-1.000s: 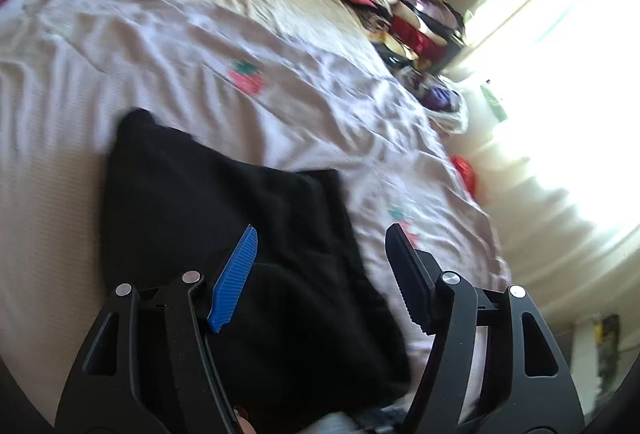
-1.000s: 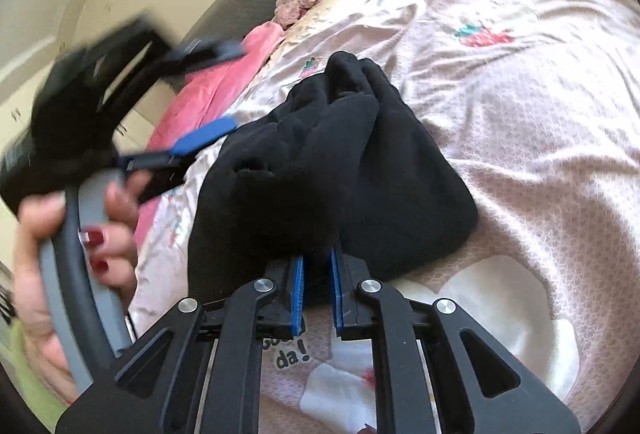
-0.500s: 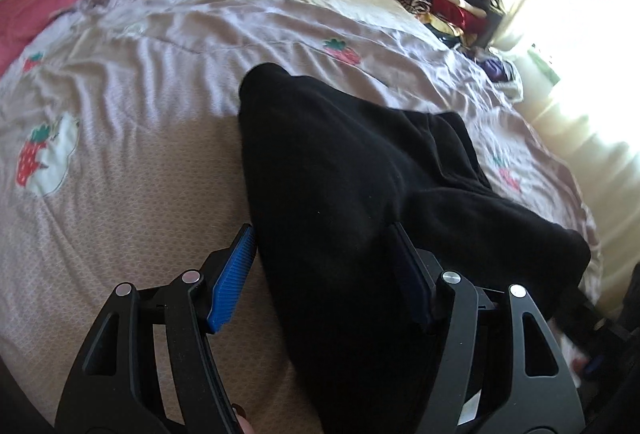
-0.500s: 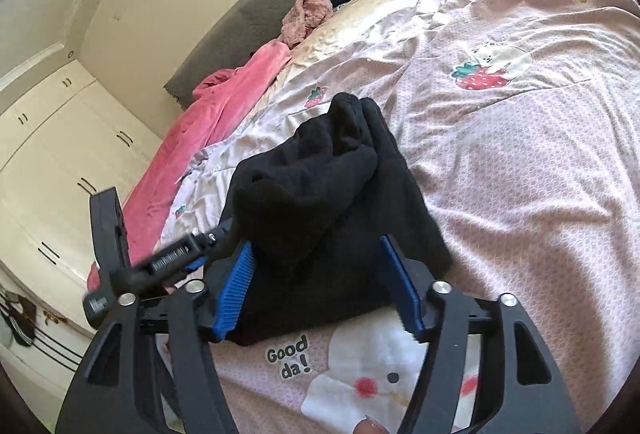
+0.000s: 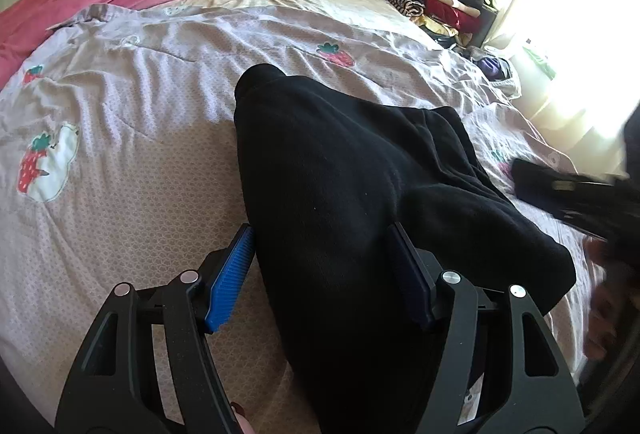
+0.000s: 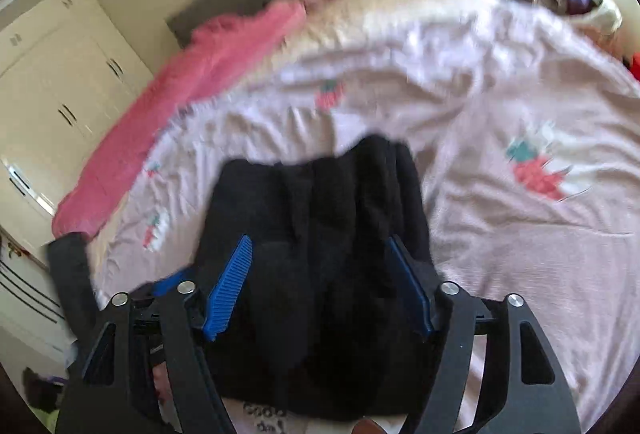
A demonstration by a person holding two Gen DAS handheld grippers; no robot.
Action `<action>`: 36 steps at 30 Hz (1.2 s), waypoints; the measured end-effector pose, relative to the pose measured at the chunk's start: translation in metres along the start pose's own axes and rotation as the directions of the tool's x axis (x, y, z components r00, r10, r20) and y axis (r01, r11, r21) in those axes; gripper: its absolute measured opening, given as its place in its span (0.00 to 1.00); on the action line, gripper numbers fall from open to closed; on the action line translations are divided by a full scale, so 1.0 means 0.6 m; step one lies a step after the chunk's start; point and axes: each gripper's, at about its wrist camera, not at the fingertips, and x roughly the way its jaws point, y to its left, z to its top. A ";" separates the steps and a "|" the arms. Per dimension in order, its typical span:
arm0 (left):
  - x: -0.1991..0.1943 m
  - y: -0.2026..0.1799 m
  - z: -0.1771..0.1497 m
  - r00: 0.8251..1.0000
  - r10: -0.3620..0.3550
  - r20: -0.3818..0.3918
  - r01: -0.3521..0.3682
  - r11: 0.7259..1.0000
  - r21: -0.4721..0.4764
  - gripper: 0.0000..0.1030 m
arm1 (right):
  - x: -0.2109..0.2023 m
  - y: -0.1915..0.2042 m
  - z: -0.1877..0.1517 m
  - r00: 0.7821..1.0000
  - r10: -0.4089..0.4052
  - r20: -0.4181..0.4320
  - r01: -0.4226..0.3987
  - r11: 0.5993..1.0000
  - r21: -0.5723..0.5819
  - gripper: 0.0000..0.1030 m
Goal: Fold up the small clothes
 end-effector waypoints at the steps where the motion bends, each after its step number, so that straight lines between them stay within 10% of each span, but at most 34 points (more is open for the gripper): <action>1: 0.000 0.000 0.000 1.000 -0.003 0.000 0.003 1.000 0.003 0.57 | 0.016 -0.002 0.001 1.000 -0.004 -0.024 0.004 1.000 0.002 0.57; 5: -0.003 0.002 -0.001 1.000 -0.014 0.001 0.014 1.000 0.002 0.57 | 0.035 -0.005 -0.001 0.999 0.034 -0.033 -0.034 0.999 0.003 0.51; 10: -0.005 0.002 -0.001 1.000 -0.018 0.002 0.018 1.000 0.003 0.57 | 0.042 -0.002 -0.007 0.997 0.072 -0.010 -0.072 0.997 -0.026 0.18; 23: -0.027 -0.020 -0.001 0.998 -0.065 0.010 0.065 0.997 0.034 0.60 | -0.003 0.040 -0.016 0.969 -0.164 0.186 0.210 0.942 -0.261 0.12; 30: 0.000 -0.012 -0.011 0.998 -0.053 -0.017 0.053 0.998 0.014 0.71 | 0.048 0.008 -0.029 0.958 -0.256 0.130 0.281 0.927 -0.248 0.31; 33: 0.001 -0.006 -0.011 0.998 -0.055 -0.021 0.055 0.998 0.005 0.73 | 0.045 0.013 -0.036 0.904 -0.382 0.189 0.422 0.865 -0.269 0.70; 36: -0.002 -0.005 -0.013 0.998 -0.053 -0.021 0.053 0.999 0.006 0.73 | 0.030 0.000 -0.037 0.914 -0.358 0.190 0.396 0.890 -0.228 0.70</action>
